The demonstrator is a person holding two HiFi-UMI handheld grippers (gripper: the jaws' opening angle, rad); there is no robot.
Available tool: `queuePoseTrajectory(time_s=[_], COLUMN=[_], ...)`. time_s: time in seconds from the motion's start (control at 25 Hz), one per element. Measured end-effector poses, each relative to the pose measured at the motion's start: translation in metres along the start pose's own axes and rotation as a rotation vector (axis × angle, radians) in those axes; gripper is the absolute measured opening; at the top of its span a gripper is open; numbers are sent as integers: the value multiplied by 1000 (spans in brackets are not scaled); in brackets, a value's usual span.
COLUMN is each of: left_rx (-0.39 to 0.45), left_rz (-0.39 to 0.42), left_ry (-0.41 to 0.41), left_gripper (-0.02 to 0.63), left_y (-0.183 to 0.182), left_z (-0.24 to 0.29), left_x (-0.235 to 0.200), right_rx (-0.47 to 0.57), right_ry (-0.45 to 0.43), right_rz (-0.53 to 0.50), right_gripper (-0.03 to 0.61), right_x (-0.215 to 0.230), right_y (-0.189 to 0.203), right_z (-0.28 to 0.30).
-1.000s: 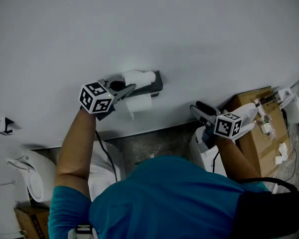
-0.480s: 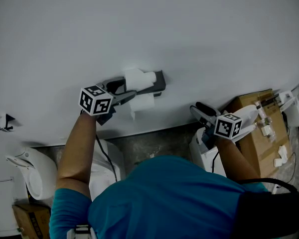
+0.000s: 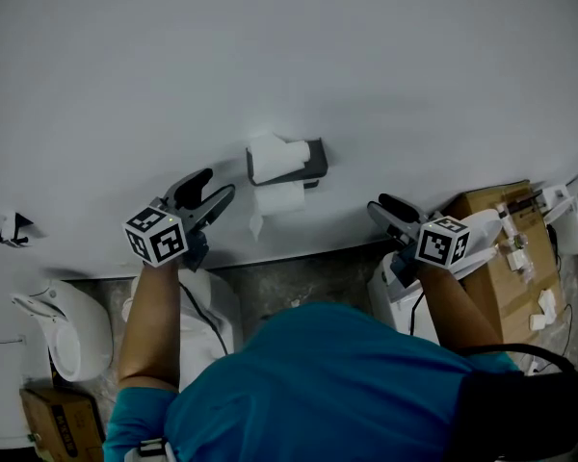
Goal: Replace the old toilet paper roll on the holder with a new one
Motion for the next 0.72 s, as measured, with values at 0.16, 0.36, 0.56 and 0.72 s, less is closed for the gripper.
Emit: queuePoseTrajectory(time_s=[0.16, 0.36, 0.56, 0.72], left_rx=[97, 181, 209, 177], left_rz=[-75, -167, -239, -210], left_ry=[-73, -169, -216, -242], left_gripper=[252, 8, 6, 6], left_y=[22, 60, 88, 90], left_z=[-53, -95, -106, -102], left_x=[1, 18, 39, 42], right_rx=[1, 7, 7, -3], right_ry=[-40, -80, -92, -86], right_rz=[-71, -159, -221, -249], right_gripper=[183, 122, 33, 3], right_x=[-8, -18, -29, -35], right_y=[-16, -26, -21, -17], right_z=[6, 16, 25, 28])
Point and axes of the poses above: the fingertips, and each gripper's own axes: z forward along the fingers, x to its right, y out of its underside, the point moved 10 cm from there along -z, backward along the fingers, and after that the axes turned 14 degrees about -y, right-handed, at the moved point
